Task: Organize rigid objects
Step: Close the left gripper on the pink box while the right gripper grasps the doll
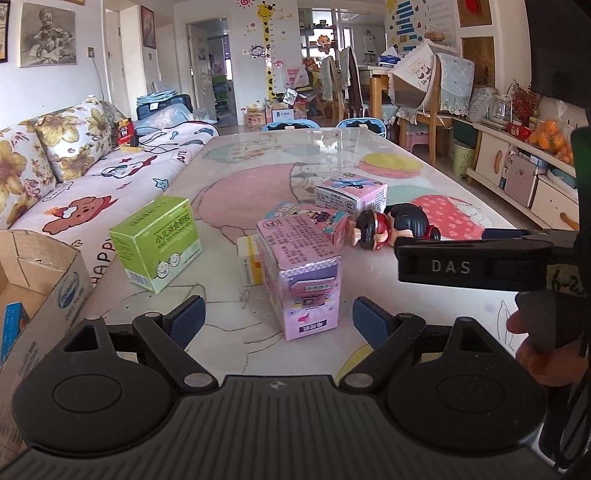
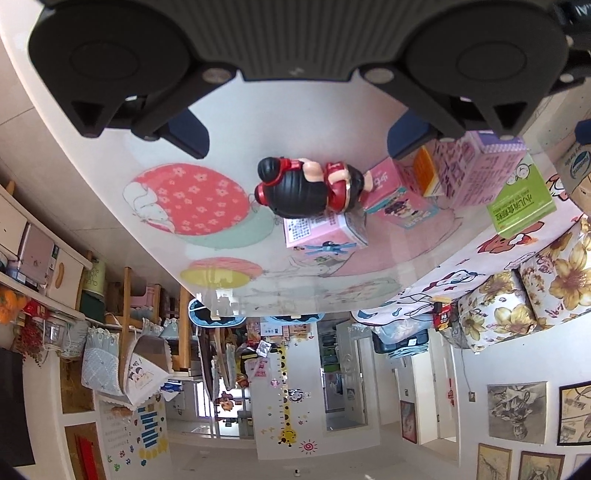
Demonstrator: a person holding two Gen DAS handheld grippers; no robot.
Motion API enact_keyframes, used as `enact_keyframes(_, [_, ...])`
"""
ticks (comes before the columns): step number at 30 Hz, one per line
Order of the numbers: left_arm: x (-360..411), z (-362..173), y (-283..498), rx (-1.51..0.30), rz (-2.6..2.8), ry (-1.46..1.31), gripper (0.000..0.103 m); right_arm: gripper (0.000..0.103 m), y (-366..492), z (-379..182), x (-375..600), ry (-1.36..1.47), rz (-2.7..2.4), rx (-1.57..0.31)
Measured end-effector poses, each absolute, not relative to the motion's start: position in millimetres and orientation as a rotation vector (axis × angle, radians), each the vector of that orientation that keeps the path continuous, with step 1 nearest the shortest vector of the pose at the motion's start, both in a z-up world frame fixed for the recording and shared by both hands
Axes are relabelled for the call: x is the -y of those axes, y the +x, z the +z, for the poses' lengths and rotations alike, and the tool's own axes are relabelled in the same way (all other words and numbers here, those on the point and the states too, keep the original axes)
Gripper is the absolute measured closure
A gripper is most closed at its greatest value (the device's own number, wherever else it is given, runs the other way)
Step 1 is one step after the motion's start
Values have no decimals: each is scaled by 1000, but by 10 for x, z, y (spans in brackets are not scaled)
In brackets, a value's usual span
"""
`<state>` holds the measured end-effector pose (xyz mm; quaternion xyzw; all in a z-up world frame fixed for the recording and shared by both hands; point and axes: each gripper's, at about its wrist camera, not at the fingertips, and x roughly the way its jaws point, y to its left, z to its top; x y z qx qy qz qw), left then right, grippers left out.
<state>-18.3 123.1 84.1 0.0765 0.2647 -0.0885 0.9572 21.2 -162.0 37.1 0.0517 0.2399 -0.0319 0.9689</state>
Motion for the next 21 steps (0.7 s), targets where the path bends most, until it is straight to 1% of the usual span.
enact_keyframes(9, [-1072,764,-2,-528,-164,151,0,1,498,310,1722,130,-15,-492])
enact_keyframes(21, [-1072,795,158,-530,-125,133,0,1,795,286,1626,49,8,-492])
